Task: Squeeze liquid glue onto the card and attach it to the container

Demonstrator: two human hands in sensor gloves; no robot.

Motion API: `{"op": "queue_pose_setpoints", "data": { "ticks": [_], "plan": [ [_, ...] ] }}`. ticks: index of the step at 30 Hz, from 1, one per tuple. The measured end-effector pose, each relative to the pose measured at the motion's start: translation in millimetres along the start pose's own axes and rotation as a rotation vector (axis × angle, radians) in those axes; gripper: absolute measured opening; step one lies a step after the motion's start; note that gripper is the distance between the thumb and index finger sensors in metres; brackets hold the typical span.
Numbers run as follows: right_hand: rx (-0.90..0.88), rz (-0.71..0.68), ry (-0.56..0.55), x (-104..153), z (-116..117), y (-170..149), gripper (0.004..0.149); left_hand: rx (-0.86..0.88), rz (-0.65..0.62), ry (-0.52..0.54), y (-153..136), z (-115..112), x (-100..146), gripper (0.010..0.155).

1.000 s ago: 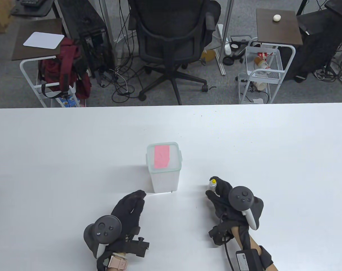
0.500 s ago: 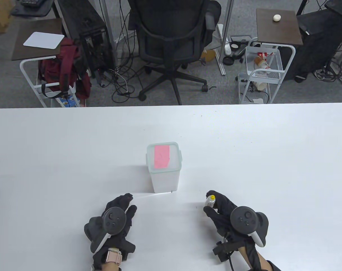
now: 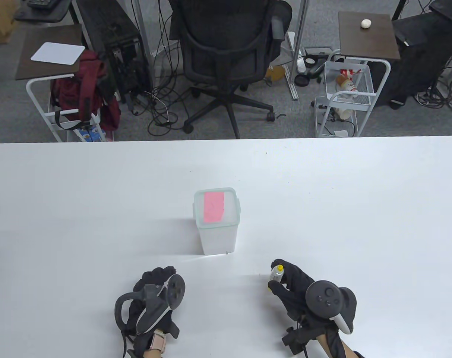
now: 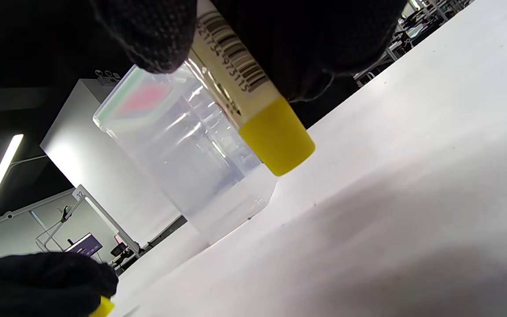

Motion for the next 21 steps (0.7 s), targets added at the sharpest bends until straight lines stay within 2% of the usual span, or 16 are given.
{"op": "queue_pose_setpoints", "data": {
  "ticks": [4,8,13,21],
  "plan": [
    [0.010,-0.041,0.041,2.9,7.5,7.2,0.056,0.360,-0.097,0.047,8.3,31.6,18.6,0.045],
    [0.023,-0.086,0.068,7.7,14.1,16.4,0.055,0.591,-0.199,0.009,20.5,47.2,35.6,0.045],
    [0.085,-0.160,0.095,16.8,22.5,28.8,0.055,0.753,-0.281,-0.101,31.3,48.5,44.7,0.045],
    [0.183,-0.244,0.131,23.2,31.2,39.3,0.056,0.842,-0.341,-0.233,41.6,40.2,46.2,0.045]
  ]
}}
Point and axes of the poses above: the tracker on the back of each hand, its own y axis roughly to the thumb side, its own x axis roughly from the fingertips to the wrist, z = x × y, the point moved 2 cm from there along -x, roughly from the wrist to the fingertips, and after that the axes turned 12 degrees about z, right-handed, at the moved point
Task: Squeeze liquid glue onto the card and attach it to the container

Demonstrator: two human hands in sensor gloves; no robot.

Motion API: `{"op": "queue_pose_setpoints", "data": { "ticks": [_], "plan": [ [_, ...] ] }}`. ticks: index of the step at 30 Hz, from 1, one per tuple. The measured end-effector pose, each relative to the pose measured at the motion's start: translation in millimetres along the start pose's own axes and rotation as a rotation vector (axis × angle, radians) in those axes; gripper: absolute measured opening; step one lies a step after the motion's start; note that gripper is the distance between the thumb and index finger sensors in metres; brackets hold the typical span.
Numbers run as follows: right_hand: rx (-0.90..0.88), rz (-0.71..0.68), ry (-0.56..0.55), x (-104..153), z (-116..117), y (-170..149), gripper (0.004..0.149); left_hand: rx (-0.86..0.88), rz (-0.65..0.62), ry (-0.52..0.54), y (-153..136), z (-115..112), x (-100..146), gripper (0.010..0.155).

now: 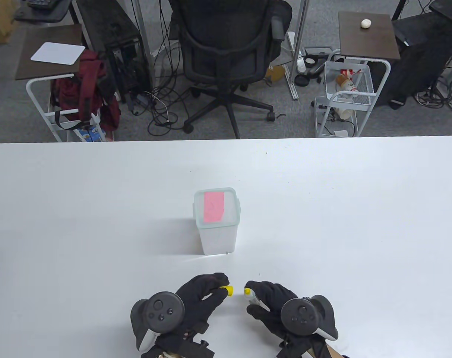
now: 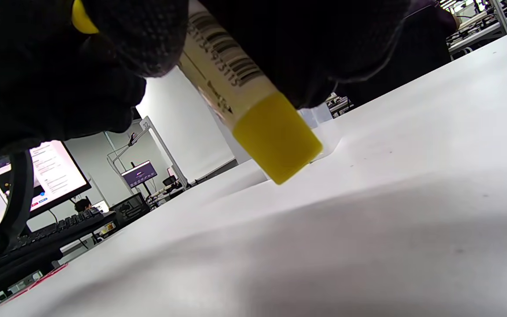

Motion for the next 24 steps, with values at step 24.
{"op": "queue_pose_setpoints", "data": {
  "ticks": [24],
  "plan": [
    [0.083,-0.086,0.084,3.5,5.2,7.6,0.058,-0.161,-0.035,-0.017,7.4,-22.0,-1.4,0.044]
  ]
}}
Point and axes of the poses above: the tracker on the back of each hand, its own y axis roughly to the thumb side, its own x axis roughly from the fingertips to the wrist, z = x × y, the point moved 2 cm from there along -x, roughly from the wrist to the fingertips, and after that the axes turned 12 degrees about z, right-handed, at the moved point
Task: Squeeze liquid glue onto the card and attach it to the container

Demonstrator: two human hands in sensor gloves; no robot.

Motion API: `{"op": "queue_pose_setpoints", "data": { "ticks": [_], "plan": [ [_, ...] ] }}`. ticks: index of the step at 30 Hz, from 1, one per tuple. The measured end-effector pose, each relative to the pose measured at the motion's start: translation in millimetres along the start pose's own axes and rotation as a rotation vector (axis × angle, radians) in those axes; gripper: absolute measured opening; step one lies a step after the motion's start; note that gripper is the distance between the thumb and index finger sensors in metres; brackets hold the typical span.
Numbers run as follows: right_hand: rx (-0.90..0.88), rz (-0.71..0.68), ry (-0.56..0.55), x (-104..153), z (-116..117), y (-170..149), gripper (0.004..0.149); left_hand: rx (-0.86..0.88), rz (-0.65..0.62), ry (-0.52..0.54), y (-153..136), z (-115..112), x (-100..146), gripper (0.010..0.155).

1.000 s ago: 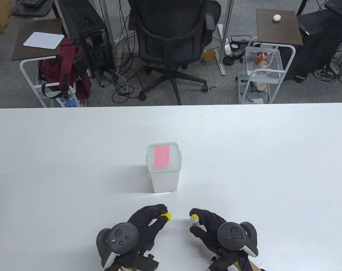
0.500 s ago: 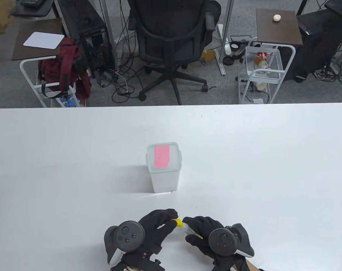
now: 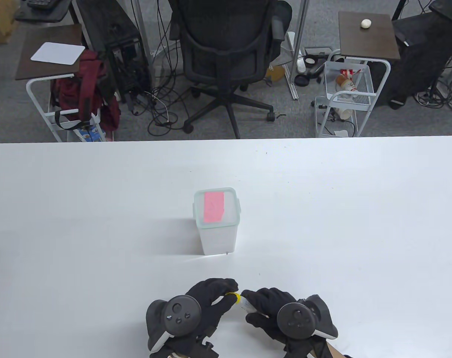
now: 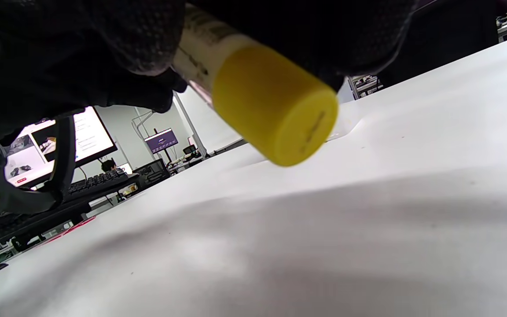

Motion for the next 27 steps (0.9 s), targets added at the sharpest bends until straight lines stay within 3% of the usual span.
{"op": "queue_pose_setpoints", "data": {
  "ticks": [6,10,14,21,27],
  "plan": [
    [-0.030,0.001,0.015,-0.3,3.7,-0.5,0.057,-0.012,-0.006,0.010,1.0,-1.8,0.8,0.046],
    [-0.096,0.009,0.004,-0.5,2.6,-3.1,0.058,0.046,0.002,-0.030,-0.8,-5.3,-0.7,0.058],
    [-0.113,0.014,-0.009,0.3,0.9,-5.0,0.057,0.065,0.016,-0.002,-1.6,-4.0,0.4,0.063],
    [-0.090,-0.002,0.002,2.2,3.5,-3.7,0.057,0.044,0.020,0.025,2.1,-7.9,0.6,0.050],
    [-0.124,0.006,0.018,2.0,5.9,-8.1,0.057,0.098,-0.037,-0.055,4.1,-9.3,-0.9,0.046]
  ]
}}
Point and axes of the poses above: the tracker on the back of each hand, its own y axis roughly to the thumb side, its own x axis roughly from the fingertips to the wrist, z = x × y, the point moved 2 cm from there along -x, roughly from the wrist to the fingertips, and after that the axes turned 12 degrees about z, right-handed, at the moved point
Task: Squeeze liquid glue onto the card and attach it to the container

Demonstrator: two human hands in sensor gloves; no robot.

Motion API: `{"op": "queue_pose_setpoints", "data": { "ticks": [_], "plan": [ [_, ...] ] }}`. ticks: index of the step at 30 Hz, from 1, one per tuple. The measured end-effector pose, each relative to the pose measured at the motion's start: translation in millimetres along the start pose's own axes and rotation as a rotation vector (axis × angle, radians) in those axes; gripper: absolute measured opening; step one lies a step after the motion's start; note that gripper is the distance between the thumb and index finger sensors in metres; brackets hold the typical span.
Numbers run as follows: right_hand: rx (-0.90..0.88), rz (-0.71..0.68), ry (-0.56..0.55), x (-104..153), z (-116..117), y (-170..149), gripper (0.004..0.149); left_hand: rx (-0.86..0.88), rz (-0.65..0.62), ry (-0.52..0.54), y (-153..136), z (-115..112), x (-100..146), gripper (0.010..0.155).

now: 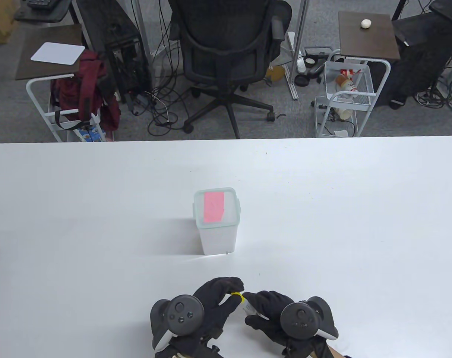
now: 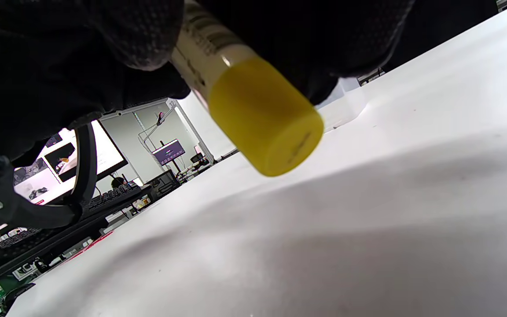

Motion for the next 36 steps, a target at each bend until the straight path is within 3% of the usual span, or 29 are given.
{"op": "queue_pose_setpoints", "data": {
  "ticks": [6,13,17,21,25,29,33,36],
  "plan": [
    [-0.028,0.007,-0.011,0.1,-1.5,-0.1,0.057,0.007,0.029,0.003,-1.5,-4.4,-0.5,0.058],
    [-0.070,0.000,0.004,0.9,0.3,-1.9,0.057,-0.002,-0.007,0.022,5.1,-3.1,1.2,0.047],
    [-0.087,-0.005,0.016,1.0,1.1,-3.4,0.056,0.050,-0.022,-0.047,5.6,-6.6,0.1,0.049],
    [-0.095,-0.014,0.004,1.0,-0.6,-1.0,0.057,0.053,0.017,-0.059,0.8,-13.4,-1.6,0.065],
    [-0.078,-0.028,0.000,2.3,-0.8,0.9,0.057,-0.012,0.011,0.038,5.3,-8.3,1.8,0.051],
    [-0.087,-0.021,0.003,2.4,-0.9,-0.4,0.056,0.012,-0.040,-0.019,8.5,-7.2,1.3,0.048],
    [-0.099,-0.010,0.007,1.7,-0.6,-1.0,0.057,0.072,-0.040,-0.103,6.1,-13.4,-0.6,0.053],
    [-0.085,-0.021,-0.004,2.2,-2.0,0.9,0.057,0.030,-0.012,-0.042,4.6,-12.3,0.2,0.065]
  ]
}}
Point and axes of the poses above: the tracker on the back of each hand, its own y axis roughly to the thumb side, its own x axis roughly from the fingertips to the wrist, z = x × y, the point moved 2 cm from there along -x, roughly from the wrist to the fingertips, and after that the axes turned 12 degrees about z, right-handed, at the moved point
